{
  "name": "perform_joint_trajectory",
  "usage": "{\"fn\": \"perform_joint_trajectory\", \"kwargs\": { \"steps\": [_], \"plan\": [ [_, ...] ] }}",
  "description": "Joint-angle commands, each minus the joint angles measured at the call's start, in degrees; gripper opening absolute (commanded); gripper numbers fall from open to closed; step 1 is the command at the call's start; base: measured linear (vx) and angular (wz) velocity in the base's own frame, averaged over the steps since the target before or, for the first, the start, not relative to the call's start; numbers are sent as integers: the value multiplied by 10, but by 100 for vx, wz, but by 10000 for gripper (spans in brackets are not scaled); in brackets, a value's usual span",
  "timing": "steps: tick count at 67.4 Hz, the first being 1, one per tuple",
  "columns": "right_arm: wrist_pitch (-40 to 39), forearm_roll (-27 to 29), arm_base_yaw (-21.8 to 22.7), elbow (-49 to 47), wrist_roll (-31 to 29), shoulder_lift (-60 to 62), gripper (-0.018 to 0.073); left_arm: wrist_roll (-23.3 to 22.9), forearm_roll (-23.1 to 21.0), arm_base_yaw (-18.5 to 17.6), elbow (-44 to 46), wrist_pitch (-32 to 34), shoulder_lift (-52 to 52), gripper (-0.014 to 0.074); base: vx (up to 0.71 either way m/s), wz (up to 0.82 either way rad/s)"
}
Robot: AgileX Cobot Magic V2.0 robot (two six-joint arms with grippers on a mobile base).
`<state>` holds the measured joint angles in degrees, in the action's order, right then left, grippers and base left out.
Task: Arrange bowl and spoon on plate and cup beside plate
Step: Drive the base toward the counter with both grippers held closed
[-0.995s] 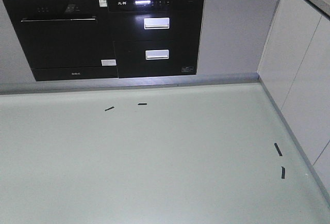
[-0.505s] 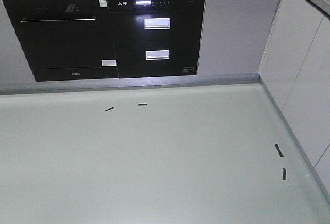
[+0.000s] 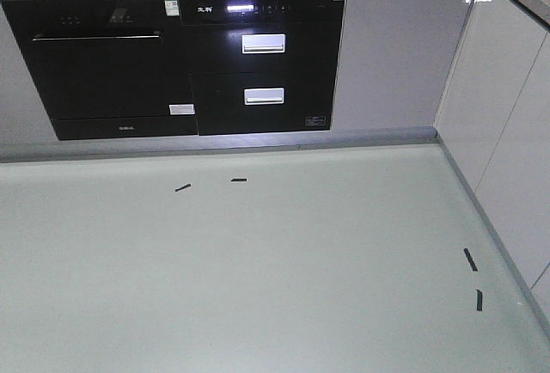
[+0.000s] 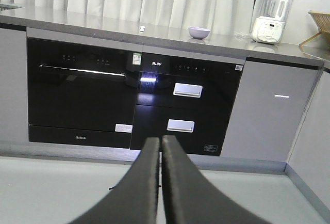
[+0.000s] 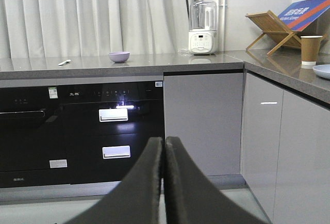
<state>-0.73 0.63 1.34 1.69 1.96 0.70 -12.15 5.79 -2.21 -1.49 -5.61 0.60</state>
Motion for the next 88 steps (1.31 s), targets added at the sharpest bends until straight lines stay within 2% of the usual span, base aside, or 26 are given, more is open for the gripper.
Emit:
{"fn": "perform_joint_trajectory", "kwargs": {
  "steps": [1, 88],
  "plan": [
    [-44, -3, -1, 4, -3, 5, -4, 0, -5, 0, -12, 46, 8, -6, 10, 2],
    [-44, -3, -1, 4, -3, 5, -4, 0, -5, 0, -12, 46, 8, -6, 6, 4]
  ]
}}
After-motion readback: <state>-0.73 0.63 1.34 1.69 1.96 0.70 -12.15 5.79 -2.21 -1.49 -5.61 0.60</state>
